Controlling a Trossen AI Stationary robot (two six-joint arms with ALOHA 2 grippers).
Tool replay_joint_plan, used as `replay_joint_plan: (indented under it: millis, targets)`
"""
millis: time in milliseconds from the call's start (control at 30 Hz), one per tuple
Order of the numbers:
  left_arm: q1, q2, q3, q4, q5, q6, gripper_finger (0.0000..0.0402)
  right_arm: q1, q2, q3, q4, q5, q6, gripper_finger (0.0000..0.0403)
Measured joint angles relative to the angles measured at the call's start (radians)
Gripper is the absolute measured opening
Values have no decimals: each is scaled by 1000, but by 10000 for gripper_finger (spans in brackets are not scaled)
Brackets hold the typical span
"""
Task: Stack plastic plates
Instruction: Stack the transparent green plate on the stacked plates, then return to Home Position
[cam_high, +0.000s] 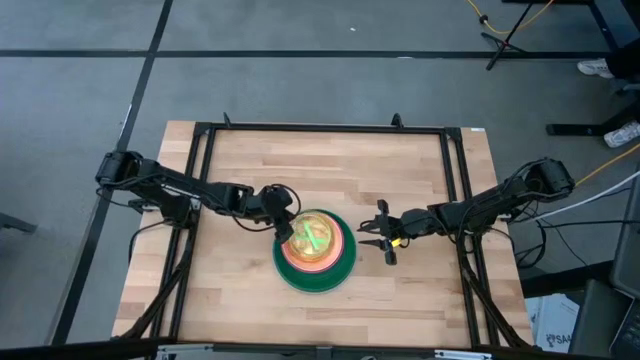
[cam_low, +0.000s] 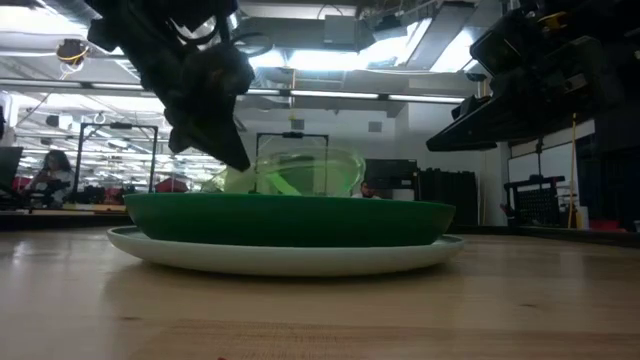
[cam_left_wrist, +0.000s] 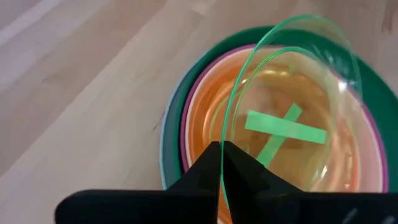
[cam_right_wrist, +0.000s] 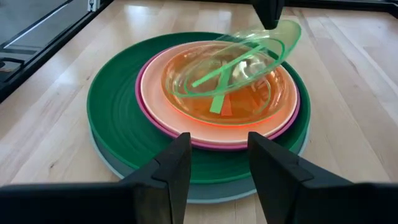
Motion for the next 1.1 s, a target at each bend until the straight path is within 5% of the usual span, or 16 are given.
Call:
replay_joint_plan:
  millis: [467, 800, 1100]
  targets:
    - [-7, 10, 0, -3, 0, 30, 100, 0, 0, 0, -4, -10, 0, 151]
    - [-44, -108, -29, -74, -133, 276, 96, 0, 0, 0, -11, 91, 9, 151]
    - [-63, -325, -293, 193, -78, 386, 77, -1, -10, 0, -63, 165, 23, 80]
